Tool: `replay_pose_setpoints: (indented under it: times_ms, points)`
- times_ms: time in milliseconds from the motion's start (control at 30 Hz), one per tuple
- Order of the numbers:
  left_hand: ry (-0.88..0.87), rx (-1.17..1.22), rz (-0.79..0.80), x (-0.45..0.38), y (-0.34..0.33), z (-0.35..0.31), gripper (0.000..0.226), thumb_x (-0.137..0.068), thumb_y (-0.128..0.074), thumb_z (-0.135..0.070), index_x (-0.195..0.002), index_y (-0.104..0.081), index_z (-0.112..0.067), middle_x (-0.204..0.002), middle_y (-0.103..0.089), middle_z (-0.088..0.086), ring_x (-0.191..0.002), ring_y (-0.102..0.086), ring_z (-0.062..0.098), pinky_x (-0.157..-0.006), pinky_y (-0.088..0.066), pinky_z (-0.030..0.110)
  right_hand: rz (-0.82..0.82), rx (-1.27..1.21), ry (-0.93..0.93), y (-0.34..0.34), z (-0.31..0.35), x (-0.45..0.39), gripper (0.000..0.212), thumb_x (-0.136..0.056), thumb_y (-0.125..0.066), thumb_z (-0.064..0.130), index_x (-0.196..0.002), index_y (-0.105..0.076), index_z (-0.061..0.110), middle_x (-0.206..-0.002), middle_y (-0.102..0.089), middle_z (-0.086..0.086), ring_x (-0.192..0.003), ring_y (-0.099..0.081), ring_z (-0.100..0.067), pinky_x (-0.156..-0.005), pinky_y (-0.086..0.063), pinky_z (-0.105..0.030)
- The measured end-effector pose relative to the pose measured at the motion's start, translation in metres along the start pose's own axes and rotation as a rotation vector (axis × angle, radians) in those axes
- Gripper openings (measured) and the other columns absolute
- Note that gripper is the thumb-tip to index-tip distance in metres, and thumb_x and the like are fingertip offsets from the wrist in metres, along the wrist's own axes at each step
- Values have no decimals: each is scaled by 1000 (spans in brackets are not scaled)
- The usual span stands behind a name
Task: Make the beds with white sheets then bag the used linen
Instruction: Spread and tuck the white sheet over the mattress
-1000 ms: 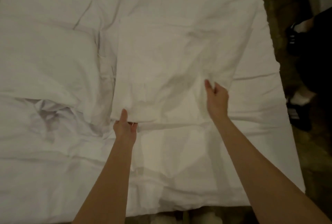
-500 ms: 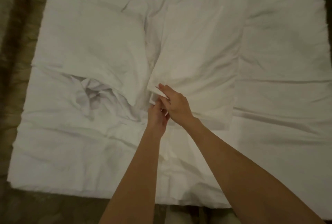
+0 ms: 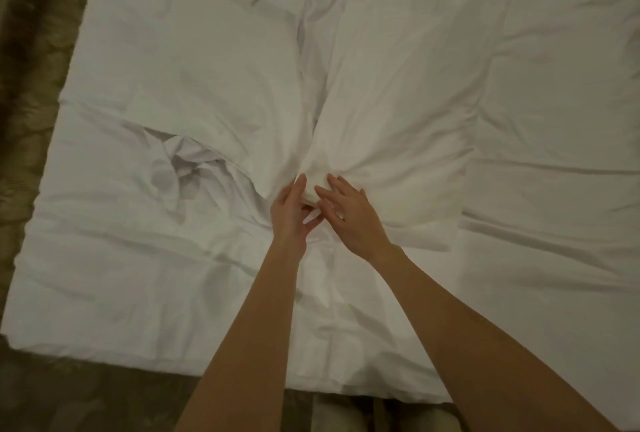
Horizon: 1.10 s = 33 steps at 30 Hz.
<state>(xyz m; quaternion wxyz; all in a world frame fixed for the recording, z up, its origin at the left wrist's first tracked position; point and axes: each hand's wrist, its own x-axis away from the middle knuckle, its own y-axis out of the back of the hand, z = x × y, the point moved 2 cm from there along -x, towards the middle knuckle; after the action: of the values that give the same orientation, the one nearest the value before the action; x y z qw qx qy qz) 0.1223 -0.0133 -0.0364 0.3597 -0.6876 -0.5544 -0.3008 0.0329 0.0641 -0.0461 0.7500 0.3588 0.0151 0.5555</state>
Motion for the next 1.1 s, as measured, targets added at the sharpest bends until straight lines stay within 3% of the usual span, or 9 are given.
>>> replay_pose_setpoints:
  times_ms: [133,267,400,500,600,800,967,1033,1100]
  points:
    - [-33,-37,-123,-3,-5,-1,28,-91,-67,-23,-115,-59,-12,-108,-63,6,-103,-63,27,-80,-58,42,-468,-283,-99,20,-22,32,25,-96,-55,24,-109,-69,8,-113,-62,-5,-105,-61,-20,-93,-48,-29]
    - [-4,5,-151,-4,-8,7,24,-94,-62,-23,-114,-57,-11,-111,-61,8,-99,-63,27,-78,-57,40,-828,-816,-664,36,-63,73,24,-96,-57,22,-80,-68,7,-73,-65,-5,-59,-62,-12,-60,-49,-28]
    - [0,-13,-145,-3,-6,17,22,-95,-61,-25,-109,-57,-8,-108,-64,10,-97,-65,26,-76,-57,39,-761,-1305,-983,40,-88,93,34,-92,-61,38,-88,-67,5,-82,-70,-8,-67,-67,-14,-62,-55,-22]
    - [-14,15,-144,-5,-6,17,14,-93,-63,-23,-100,-60,-11,-108,-65,8,-104,-64,28,-84,-55,42,-740,-1447,-972,46,-95,90,36,-87,-68,40,-94,-65,5,-91,-71,-8,-78,-69,-16,-73,-57,-26]
    - [-34,54,-144,-1,-8,19,9,-93,-64,-22,-98,-62,-15,-111,-65,6,-108,-62,26,-90,-54,44,-739,-1510,-976,49,-98,88,38,-84,-71,39,-99,-63,5,-95,-70,-8,-79,-70,-16,-71,-57,-25]
    - [-34,118,-159,7,-19,28,15,-93,-63,-23,-104,-60,-14,-108,-64,7,-104,-62,27,-92,-53,45,-804,-1791,-864,65,-91,81,10,-89,-68,21,-86,-61,13,-62,-63,4,-38,-51,-2,-47,-51,-16]
    - [-32,50,-175,8,-25,27,4,-94,-62,-19,-94,-59,-16,-101,-63,4,-94,-63,22,-85,-53,44,-584,-1862,-866,81,-83,73,18,-88,-68,19,-76,-57,12,-51,-60,2,-39,-49,-8,-60,-55,-21]
    - [-22,58,-189,9,-25,27,4,-94,-62,-14,-92,-59,-14,-98,-64,5,-91,-64,21,-87,-53,43,-641,-1889,-831,90,-84,73,14,-89,-66,15,-78,-58,11,-54,-62,1,-34,-46,-8,-54,-54,-22]
    - [-40,84,-216,11,-30,28,7,-92,-63,-6,-86,-60,-9,-92,-64,5,-84,-64,18,-90,-54,40,-808,-1916,-799,100,-88,75,5,-88,-67,12,-88,-64,8,-68,-70,-2,-50,-64,-10,-55,-58,-23]
